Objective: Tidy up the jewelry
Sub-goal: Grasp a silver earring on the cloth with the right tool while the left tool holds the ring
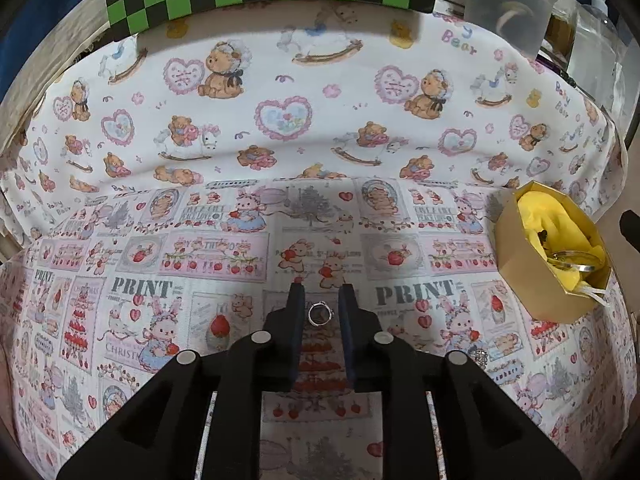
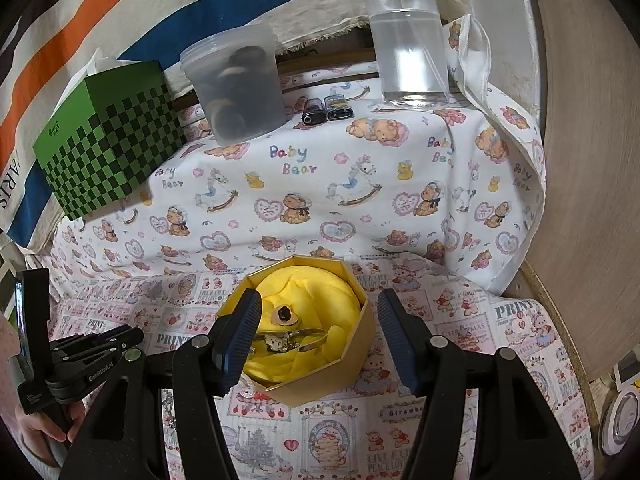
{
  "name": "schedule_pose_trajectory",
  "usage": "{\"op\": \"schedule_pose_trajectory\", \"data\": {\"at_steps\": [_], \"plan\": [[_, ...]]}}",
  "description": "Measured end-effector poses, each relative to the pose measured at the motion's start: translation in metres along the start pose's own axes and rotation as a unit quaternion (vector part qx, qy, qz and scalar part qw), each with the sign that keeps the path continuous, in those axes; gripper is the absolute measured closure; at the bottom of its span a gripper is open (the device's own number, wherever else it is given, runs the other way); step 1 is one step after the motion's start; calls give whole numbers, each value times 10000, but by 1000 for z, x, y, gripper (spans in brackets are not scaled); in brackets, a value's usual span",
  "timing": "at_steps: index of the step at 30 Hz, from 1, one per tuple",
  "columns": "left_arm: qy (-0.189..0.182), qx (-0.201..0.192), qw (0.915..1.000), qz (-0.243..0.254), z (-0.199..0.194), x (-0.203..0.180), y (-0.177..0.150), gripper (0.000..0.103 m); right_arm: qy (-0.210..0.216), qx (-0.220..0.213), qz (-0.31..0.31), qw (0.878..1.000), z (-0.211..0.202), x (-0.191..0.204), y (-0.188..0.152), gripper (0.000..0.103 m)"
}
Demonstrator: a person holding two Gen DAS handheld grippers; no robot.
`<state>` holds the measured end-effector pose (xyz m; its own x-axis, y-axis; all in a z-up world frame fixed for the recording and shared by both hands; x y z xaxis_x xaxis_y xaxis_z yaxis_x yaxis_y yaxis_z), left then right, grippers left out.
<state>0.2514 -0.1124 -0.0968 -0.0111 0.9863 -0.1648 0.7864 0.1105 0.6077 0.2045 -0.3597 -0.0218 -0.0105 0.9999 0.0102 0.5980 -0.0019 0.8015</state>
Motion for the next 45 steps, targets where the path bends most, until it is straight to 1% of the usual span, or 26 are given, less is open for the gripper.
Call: {"op": "schedule_pose_trajectory", "data": {"at_steps": [2,4,7,8,9,10,12,13,16,18,20,22,24,28,30,31,34,35,37,40,43,45], "plan": [[15,16,10000,2,0,0,-1,87,6,-2,0,10000,-1,0,0,40],[126,32,9999,34,2,-1,-3,87,-2,3,-1,10000,0,0,0,40],[151,81,9998,87,6,-1,-5,87,-8,6,4,10000,-1,1,0,40],[133,92,9997,162,6,-2,-6,90,-12,1,1,10000,-1,0,0,40],[94,96,9996,232,5,-4,-7,90,-12,0,1,10000,-1,0,0,40],[143,57,9996,255,4,-7,-5,90,-16,-2,2,10000,0,0,0,40],[322,-97,9989,336,1,-9,-4,90,-2,-1,0,10000,-1,1,0,40],[343,-191,9987,326,-5,-9,-3,90,-1,-6,-5,10000,-1,1,-1,40],[161,-417,9989,153,-27,-4,3,90,9,-28,-27,10000,-2,3,-2,40],[70,-647,9979,49,-47,1,9,90,33,-52,-67,10000,-5,6,-2,40],[56,-978,9952,14,-69,3,15,90,74,-89,-130,9998,-8,11,-1,40],[98,-1197,9927,-60,-82,10,22,90,191,-168,-239,9994,-13,21,-1,40],[109,-1268,9918,-152,-90,16,25,90,301,-220,-359,9987,-17,32,0,40],[18,-1401,9898,-267,-104,23,26,90,679,-328,-822,9938,-25,69,-5,40],[12,-1469,9886,-327,-108,27,28,90,754,-350,-1051,9910,-25,86,-9,40],[13,-1477,9884,-351,-108,28,28,90,792,-328,-1234,9886,-22,98,-13,40],[84,-1455,9886,-375,-102,30,27,90,852,-189,-1486,9850,-13,121,-20,42],[129,-1435,9888,-385,-98,31,26,90,896,-127,-1533,9840,-10,126,-22,48],[202,-1358,9895,-441,-90,36,27,90,1133,81,-1623,9802,-4,140,-26,55],[236,-1204,9905,-622,-78,45,27,90,1484,417,-1532,9761,8,152,-31,63],[297,-1125,9904,-745,-71,54,27,90,1711,714,-1356,9733,20,162,-34,66],[287,-1095,9901,-827,-70,59,27,90,1827,837,-1298,9710,25,168,-36,69]]}}
Point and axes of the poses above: each gripper's, at about its wrist camera, not at the fingertips, and z roughly the way its jaws point, x to its left, y to its top, the point moved 6 cm from there along z, roughly the way its jaws point, and after that the axes turned 12 degrees about -z, right-handed, at the moved point
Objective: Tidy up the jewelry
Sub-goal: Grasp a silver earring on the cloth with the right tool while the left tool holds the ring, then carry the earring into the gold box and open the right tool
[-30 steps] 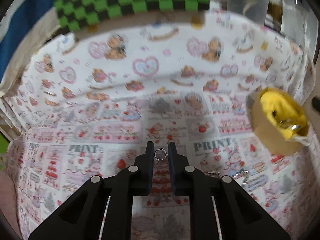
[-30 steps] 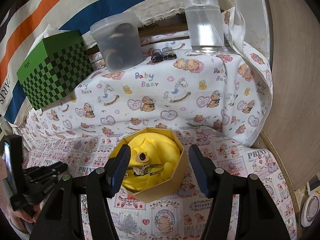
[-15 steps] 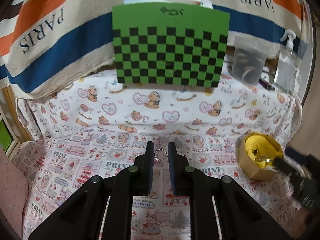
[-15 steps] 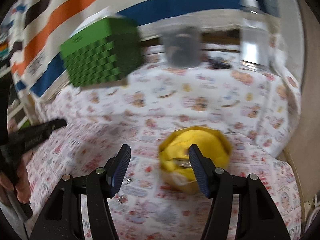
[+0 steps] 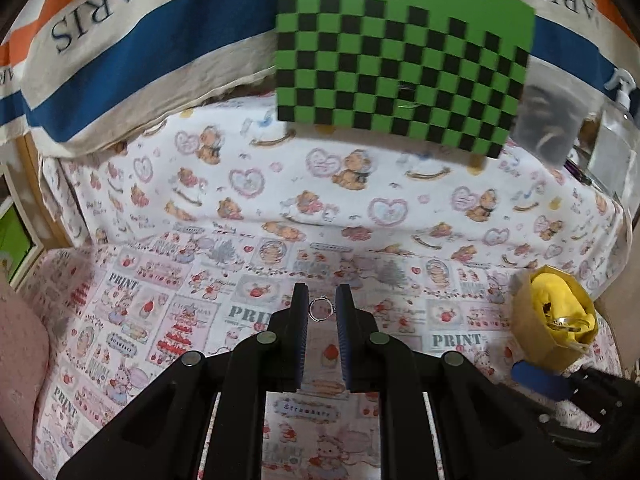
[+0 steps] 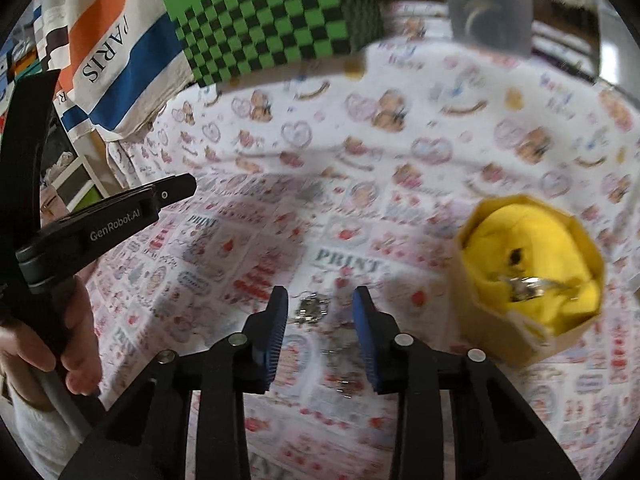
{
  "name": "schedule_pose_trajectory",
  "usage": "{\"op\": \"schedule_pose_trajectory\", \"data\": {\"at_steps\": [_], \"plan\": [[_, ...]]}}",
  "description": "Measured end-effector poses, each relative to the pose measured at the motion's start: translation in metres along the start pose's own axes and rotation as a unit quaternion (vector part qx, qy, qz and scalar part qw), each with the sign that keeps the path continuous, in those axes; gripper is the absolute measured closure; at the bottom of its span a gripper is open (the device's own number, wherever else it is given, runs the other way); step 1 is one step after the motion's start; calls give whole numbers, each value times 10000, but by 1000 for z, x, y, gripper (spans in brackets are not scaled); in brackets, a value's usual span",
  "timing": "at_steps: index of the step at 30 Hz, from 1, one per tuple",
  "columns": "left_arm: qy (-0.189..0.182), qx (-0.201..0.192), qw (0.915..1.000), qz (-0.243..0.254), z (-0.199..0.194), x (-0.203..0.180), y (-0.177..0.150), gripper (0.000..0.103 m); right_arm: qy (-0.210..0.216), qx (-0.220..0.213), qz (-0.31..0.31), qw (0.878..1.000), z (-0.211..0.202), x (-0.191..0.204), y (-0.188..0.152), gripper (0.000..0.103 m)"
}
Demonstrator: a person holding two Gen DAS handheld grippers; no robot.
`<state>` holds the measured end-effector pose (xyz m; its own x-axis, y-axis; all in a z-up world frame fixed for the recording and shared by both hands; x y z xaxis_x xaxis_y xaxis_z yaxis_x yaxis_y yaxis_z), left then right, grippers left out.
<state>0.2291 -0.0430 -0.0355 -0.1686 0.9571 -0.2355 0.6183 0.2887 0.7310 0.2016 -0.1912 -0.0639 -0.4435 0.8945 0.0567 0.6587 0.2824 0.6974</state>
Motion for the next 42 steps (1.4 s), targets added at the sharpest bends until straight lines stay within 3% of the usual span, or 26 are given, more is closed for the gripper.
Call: {"op": "schedule_pose_trajectory", "data": {"at_steps": [10,14,21,30,35,42], "plan": [[33,-65,9999,93,-2,0,2,90,-35,329,-63,9994,33,13,-4,77],[23,-109,9999,49,-5,2,4,90,72,395,24,9992,38,10,-6,93],[47,-143,9999,46,-7,2,5,90,180,249,99,9995,30,8,-4,96],[63,-153,9998,100,-5,2,4,90,189,-217,150,9995,-11,-2,9,96],[48,-175,9998,115,-5,1,3,90,-78,-490,191,9986,-41,-24,16,96],[3,-256,9995,171,-8,-4,2,90,-798,-721,416,9933,-72,-77,13,96]]}}
Point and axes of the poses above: each gripper's, at about its wrist camera, not at the fingertips, and z roughly the way its jaws point, x to its left, y to its top, the point moved 6 cm from there along z, roughly the way its jaws point, and after that the axes turned 12 degrees about -z, right-handed, at the moved point
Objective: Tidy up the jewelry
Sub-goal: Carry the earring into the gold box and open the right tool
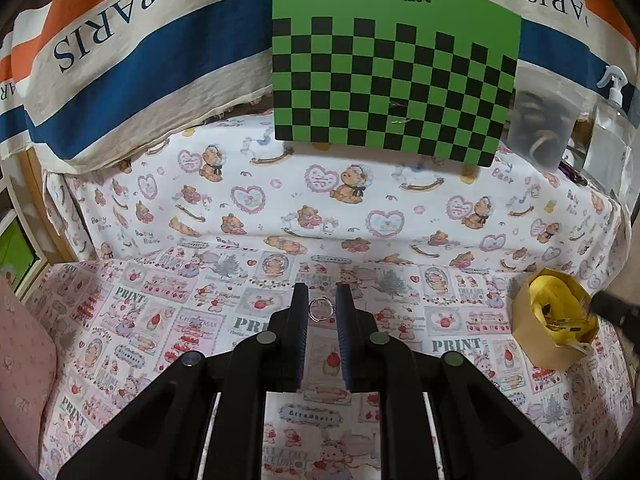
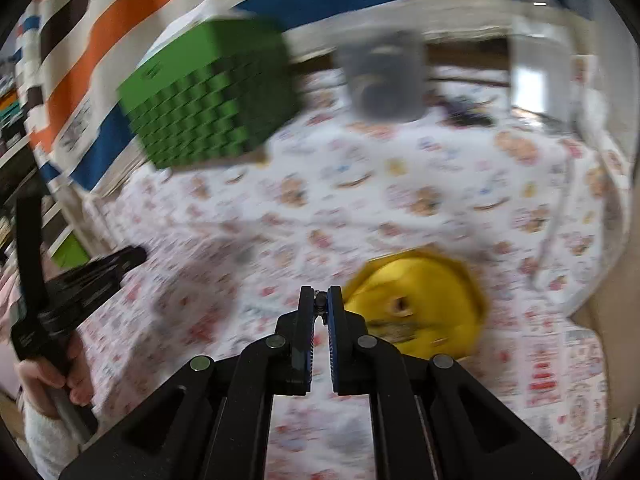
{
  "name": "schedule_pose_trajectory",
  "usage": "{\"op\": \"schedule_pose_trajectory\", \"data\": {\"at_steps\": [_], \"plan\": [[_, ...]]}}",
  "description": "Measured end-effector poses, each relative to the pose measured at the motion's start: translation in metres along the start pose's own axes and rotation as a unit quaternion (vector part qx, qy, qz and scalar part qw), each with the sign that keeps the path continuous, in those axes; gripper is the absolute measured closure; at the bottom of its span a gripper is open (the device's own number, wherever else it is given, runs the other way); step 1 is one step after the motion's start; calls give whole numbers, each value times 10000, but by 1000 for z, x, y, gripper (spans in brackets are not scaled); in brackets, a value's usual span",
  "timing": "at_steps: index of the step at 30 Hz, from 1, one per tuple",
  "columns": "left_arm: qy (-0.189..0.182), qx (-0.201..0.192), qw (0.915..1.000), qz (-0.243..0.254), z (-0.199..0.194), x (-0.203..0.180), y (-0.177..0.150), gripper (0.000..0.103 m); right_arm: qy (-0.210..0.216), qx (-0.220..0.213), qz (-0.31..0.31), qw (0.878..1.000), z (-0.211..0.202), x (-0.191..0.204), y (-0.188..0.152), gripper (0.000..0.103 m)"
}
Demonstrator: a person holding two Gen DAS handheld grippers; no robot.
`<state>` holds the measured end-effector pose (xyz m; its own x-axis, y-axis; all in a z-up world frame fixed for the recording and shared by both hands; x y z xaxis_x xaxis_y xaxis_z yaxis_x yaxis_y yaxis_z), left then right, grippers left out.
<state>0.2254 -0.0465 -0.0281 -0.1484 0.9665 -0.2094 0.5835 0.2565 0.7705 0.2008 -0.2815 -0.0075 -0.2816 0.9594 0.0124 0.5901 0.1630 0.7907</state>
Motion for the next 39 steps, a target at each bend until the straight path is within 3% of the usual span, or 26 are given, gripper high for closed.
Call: {"op": "schedule_pose_trajectory", "data": {"at_steps": [3,8,20,26,30,39], "plan": [[26,-12,10000,38,0,-2,-1,90,-205,-153,210,9995,-3,-26,-1,96],[73,26,9999,88,3,-3,-4,90,-151,-59,688,9975,11,-53,-10,96],[148,250,9994,167,21,-4,-15,90,-156,-72,726,9972,16,-62,-14,95],[28,104,9995,293,11,-16,-15,90,-183,-93,754,9969,10,-64,-15,95],[-232,-96,9978,614,-2,-57,-6,90,-244,-123,925,9953,6,-73,-18,95],[-1190,457,9879,887,3,-161,-10,90,-302,-77,1117,9933,5,-90,-21,95]]}}
Point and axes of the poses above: each gripper's, at about its wrist camera, not at the fingertips, and z roughly the way its jaws point, x to its left, y to its top, the point moved 6 cm from there along z, roughly the way its jaws point, and after that the axes turned 12 degrees about -z, right-handed, at the moved point
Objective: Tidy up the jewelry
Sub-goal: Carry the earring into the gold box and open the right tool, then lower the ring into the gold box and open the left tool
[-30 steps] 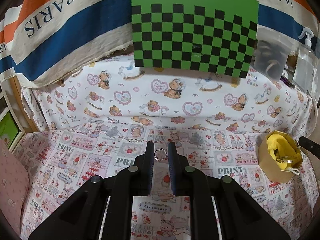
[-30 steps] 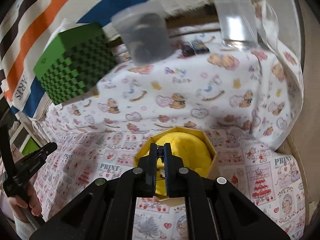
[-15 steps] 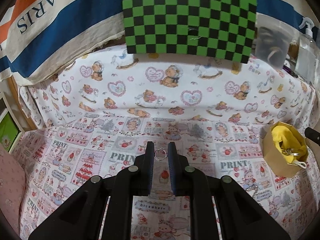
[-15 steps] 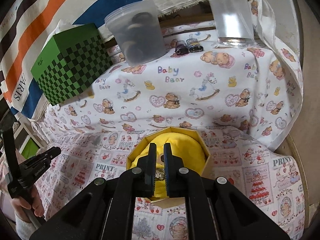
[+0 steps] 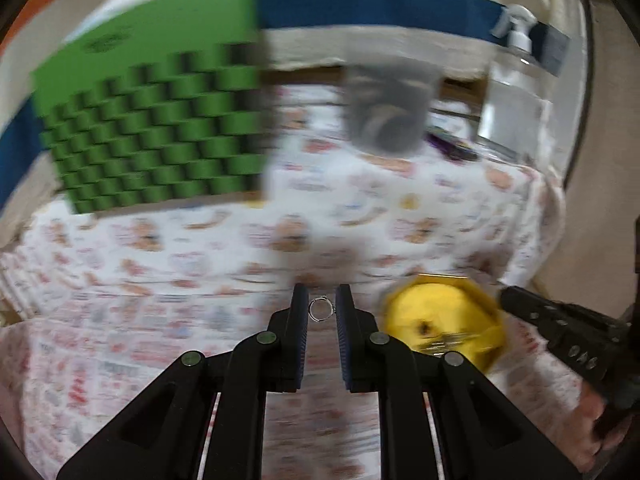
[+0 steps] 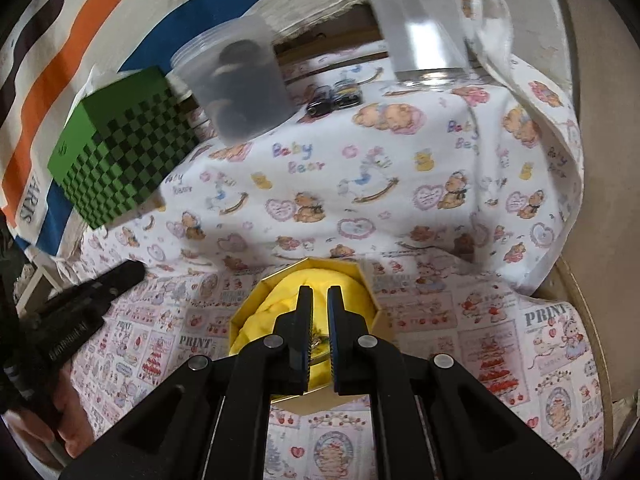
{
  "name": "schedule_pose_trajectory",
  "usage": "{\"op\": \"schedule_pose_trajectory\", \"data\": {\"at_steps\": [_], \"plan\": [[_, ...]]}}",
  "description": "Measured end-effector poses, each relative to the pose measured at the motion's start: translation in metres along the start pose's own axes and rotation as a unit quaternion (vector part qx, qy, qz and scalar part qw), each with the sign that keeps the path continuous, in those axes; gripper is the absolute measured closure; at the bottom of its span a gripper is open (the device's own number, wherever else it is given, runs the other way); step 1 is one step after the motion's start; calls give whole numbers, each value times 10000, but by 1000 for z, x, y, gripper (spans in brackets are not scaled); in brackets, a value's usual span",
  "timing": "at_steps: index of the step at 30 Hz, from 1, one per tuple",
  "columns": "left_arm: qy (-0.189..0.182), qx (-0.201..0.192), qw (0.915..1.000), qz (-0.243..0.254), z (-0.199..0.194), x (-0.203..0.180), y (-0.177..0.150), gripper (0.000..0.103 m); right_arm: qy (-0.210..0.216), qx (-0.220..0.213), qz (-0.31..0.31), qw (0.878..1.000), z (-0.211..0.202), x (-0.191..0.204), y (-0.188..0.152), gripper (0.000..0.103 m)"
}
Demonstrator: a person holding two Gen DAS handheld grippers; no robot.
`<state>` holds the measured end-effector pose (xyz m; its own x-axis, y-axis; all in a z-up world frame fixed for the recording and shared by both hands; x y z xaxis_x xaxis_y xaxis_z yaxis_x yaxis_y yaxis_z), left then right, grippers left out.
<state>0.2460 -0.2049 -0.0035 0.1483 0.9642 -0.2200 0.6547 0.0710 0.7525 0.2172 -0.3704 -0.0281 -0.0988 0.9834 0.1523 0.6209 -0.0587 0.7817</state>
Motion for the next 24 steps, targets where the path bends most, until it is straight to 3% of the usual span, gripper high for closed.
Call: {"op": "schedule_pose_trajectory", "data": {"at_steps": [7,15,18,20,22,24], "plan": [[-477,666,9965,-146,27,-38,-9,90,-45,-31,406,9992,-7,-23,0,95],[-818,821,9929,-271,31,-53,-18,90,-182,-157,462,9986,-19,-28,4,95],[-380,639,9971,-158,28,-51,-18,90,-172,-199,398,9989,-21,-25,4,95],[-507,664,9964,-111,23,-53,-19,83,-197,-199,376,9989,-22,-24,4,95],[-482,607,9969,-156,15,-48,-17,69,-208,-181,379,9989,-20,-23,3,95],[-450,471,9977,-178,5,-41,-14,68,-193,-159,376,9990,-19,-22,2,95]]}}
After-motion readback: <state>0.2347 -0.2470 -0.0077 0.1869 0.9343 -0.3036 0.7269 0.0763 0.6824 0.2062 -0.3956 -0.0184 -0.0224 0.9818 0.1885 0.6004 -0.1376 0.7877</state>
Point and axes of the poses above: each gripper's, at about its wrist camera, not at the fingertips, and z roughly the way its jaws point, x to its left, y to its top, the point moved 6 cm from there along z, roughly the way its jaws point, and after that the axes turned 12 degrees about -z, right-handed, at the moved point
